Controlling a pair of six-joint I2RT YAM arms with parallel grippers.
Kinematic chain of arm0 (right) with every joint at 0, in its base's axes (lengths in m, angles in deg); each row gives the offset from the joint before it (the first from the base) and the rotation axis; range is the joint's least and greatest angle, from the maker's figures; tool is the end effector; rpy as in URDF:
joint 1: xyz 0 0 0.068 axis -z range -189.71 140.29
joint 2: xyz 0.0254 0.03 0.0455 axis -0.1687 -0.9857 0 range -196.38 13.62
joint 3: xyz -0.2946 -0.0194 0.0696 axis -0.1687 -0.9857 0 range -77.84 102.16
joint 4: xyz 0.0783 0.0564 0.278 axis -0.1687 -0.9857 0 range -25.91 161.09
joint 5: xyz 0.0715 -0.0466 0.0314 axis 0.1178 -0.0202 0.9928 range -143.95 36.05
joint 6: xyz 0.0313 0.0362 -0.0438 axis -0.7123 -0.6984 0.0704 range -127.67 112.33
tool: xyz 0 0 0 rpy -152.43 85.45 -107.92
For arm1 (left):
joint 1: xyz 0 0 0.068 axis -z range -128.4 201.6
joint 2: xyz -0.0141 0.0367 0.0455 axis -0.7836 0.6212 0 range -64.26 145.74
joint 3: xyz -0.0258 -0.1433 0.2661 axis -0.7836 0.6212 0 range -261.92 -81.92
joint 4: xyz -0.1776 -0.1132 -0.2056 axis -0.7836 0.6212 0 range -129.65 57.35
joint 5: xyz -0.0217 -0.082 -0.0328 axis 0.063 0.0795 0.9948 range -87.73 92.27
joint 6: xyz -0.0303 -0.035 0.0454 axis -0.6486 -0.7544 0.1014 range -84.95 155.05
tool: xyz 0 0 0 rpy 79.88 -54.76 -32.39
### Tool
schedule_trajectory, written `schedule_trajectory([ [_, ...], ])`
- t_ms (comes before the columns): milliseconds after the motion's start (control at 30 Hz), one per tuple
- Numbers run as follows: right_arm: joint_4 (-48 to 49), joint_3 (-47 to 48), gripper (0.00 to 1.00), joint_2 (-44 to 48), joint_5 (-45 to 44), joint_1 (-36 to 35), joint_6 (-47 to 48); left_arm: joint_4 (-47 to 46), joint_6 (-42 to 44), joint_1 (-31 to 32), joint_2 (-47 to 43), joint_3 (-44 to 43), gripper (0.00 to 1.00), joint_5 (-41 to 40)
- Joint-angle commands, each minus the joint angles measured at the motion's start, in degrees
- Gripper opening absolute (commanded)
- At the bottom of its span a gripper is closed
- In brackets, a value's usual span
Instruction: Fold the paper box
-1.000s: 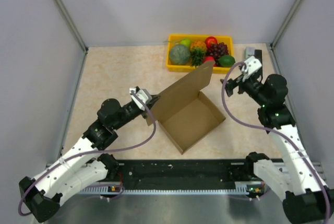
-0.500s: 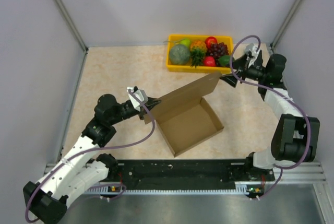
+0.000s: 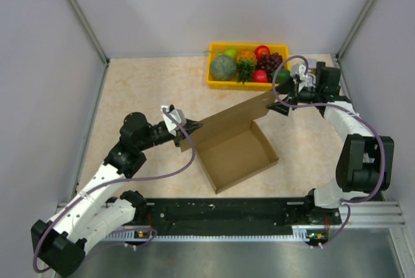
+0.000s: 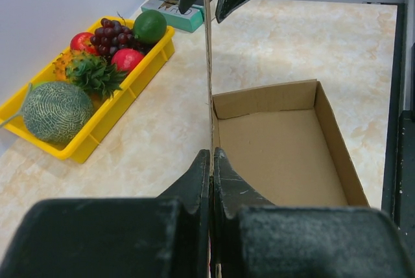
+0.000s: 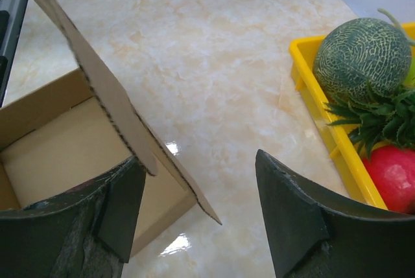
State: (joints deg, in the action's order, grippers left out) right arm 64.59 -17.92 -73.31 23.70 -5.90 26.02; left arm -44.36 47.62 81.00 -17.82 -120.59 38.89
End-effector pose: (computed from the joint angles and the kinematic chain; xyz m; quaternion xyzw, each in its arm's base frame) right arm 0.3539 0.0260 0.2881 -0.4636 0.5866 0.4045 0.5267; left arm 0.1735 -0.1325 0.3432 0.4486 0.5658 -0.3211 0.6127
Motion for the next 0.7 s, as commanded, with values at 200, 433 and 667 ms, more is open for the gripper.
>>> schedule_trajectory([
  [200, 1.04, -0.06, 0.52, -1.57, 1.46, -2.93, 3.85, -3.55, -0.53, -0.76, 1.11, -2.54, 0.0, 0.47],
  [433, 18.98, -6.04, 0.36, 0.72, -0.22, -3.11, -9.51, -4.69, -1.5, -0.93, 1.99, -2.81, 0.0, -1.02],
  [667, 28.01, -9.9, 0.09, 3.87, -4.69, -3.29, -15.3, -7.95, -8.16, -1.02, 2.34, -2.81, 0.01, -13.13],
])
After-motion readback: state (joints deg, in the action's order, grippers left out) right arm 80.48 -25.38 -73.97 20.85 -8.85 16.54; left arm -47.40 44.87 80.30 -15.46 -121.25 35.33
